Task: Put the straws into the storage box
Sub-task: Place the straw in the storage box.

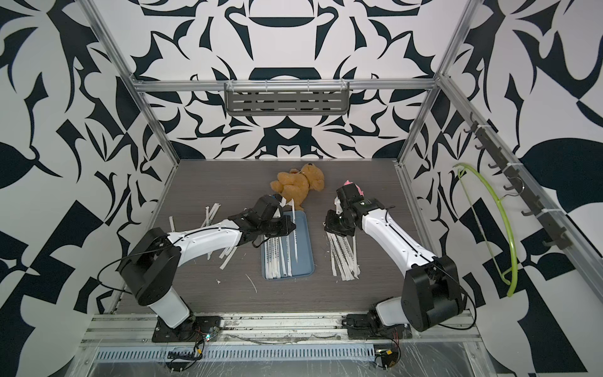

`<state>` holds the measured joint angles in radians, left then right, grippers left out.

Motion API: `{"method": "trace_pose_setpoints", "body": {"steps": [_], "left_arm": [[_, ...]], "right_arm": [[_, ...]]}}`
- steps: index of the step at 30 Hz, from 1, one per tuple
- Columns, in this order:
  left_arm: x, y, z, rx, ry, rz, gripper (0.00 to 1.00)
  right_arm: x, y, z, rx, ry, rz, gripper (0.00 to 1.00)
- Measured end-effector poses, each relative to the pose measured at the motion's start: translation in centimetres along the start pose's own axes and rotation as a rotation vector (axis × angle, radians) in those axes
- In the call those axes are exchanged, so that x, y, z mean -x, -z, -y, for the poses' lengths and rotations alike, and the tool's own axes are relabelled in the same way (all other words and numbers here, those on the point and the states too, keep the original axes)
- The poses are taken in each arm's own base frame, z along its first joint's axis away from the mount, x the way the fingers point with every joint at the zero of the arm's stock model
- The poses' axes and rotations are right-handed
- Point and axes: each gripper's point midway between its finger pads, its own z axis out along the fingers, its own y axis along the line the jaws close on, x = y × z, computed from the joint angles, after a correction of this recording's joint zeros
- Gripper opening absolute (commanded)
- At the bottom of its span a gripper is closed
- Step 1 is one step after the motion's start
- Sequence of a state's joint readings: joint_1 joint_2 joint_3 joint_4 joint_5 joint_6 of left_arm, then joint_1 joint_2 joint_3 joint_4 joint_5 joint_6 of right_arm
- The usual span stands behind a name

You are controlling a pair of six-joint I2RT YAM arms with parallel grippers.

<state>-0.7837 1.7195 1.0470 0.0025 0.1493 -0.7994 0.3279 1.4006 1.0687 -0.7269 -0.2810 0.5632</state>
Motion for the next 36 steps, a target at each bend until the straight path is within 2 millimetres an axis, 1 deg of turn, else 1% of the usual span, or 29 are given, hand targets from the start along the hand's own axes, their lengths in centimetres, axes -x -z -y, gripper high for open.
{"method": "trace_pose_setpoints", "body": {"steps": [3, 8, 13, 17, 21, 27, 33, 36], "left_arm": [[-0.6, -1.2, -0.9, 0.010, 0.043, -0.023, 0.00], [-1.9, -1.7, -1.9, 0.017, 0.085, -0.049, 0.00], [-2.7, -2.3, -2.8, 0.036, 0.100, -0.076, 0.02], [-3.5, -3.1, -3.9, 0.064, 0.107, -0.104, 0.06], [-4.4, -3.6, -5.0, 0.096, 0.110, -0.133, 0.10], [-4.4, -3.6, -4.9, 0.095, 0.101, -0.133, 0.22], [-4.4, -3.1, -4.8, 0.102, 0.094, -0.136, 0.24], [-4.2, -2.3, -4.4, 0.100, 0.087, -0.135, 0.25]], "right_arm": [[-0.2, -0.2, -0.3, -0.008, 0.007, 0.000, 0.24], [-0.8, -0.5, -0.9, -0.022, 0.039, -0.001, 0.23], [-2.1, -2.0, -1.9, -0.042, 0.082, -0.038, 0.23], [-3.2, -3.5, -2.5, -0.066, 0.109, -0.070, 0.22], [-3.8, -4.3, -3.1, -0.073, 0.130, -0.078, 0.22], [-4.6, -5.1, -4.0, -0.088, 0.158, -0.086, 0.22], [-5.8, -6.2, -5.2, -0.101, 0.193, -0.103, 0.21], [-6.2, -6.7, -5.9, -0.101, 0.200, -0.110, 0.18]]}}
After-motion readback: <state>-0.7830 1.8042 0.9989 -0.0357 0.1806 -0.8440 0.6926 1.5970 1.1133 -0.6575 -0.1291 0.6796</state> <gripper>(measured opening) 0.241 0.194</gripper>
